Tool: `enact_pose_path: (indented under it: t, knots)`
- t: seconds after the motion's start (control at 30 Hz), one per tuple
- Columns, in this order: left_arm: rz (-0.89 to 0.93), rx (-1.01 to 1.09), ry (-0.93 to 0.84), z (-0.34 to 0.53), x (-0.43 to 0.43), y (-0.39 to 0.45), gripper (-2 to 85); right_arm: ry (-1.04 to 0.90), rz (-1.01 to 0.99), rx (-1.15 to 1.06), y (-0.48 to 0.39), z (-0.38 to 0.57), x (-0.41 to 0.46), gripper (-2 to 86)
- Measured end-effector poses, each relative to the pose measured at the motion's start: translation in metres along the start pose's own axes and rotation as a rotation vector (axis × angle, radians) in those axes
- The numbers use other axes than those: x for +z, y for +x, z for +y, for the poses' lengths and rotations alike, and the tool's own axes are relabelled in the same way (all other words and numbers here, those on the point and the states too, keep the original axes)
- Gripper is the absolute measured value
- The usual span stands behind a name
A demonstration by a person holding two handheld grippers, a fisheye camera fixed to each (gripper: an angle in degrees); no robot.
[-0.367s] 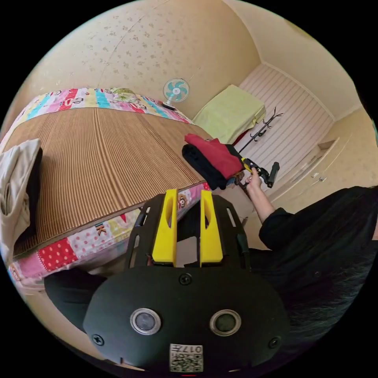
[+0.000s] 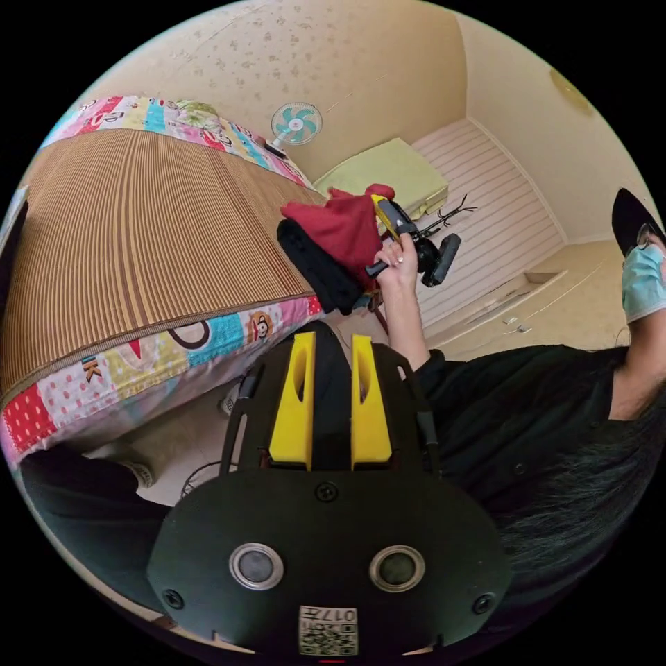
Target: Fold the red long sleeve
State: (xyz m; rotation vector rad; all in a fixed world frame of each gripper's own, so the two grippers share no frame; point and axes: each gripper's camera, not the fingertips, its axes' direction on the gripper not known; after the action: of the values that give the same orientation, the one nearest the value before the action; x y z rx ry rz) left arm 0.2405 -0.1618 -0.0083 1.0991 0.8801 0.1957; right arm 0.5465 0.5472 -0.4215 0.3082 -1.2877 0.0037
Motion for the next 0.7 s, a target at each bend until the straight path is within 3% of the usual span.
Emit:
enact_pose_path:
  t: [0.1, 0.17, 0.2, 0.27, 0.33, 0.43, 0.5, 0.63, 0.7]
  knots:
    - [-0.027, -0.070, 0.071, -0.004, -0.016, -0.013, 8.0, 0.007, -0.092, -0.076, -0.085, 0.061, 0.013, 0.8]
    - [-0.061, -0.119, 0.105, -0.006, -0.024, -0.023, 8.0, -0.039, -0.439, -0.197, -0.137, 0.127, 0.024, 0.7]
    - [-0.087, -0.156, 0.127, -0.006, -0.031, -0.030, 8.0, -0.084, -0.443, -0.236, -0.152, 0.142, 0.030, 0.7]
    - [-0.105, -0.196, 0.163, -0.005, -0.042, -0.038, 8.0, -0.199, -0.208, -0.433, -0.193, 0.193, 0.047, 0.9]
    - [-0.106, -0.213, 0.182, -0.004, -0.051, -0.045, 7.9, -0.136, 0.027, -0.476, -0.190, 0.204, 0.050, 1.3]
    - [-0.131, -0.247, 0.174, -0.003, -0.056, -0.055, 7.9, -0.016, 0.227, -0.411, -0.136, 0.178, 0.052, 3.4]
    - [-0.102, -0.264, 0.162, -0.004, -0.051, -0.062, 7.9, -0.054, 0.367, -0.312, -0.086, 0.144, 0.065, 7.8]
    - [-0.035, -0.262, 0.132, -0.010, -0.039, -0.068, 7.9, -0.326, 0.738, -0.056, 0.051, 0.091, 0.117, 10.1]
    - [-0.015, -0.262, 0.101, -0.013, -0.029, -0.071, 7.9, -0.573, 0.667, -0.009, 0.096, 0.096, 0.153, 7.0]
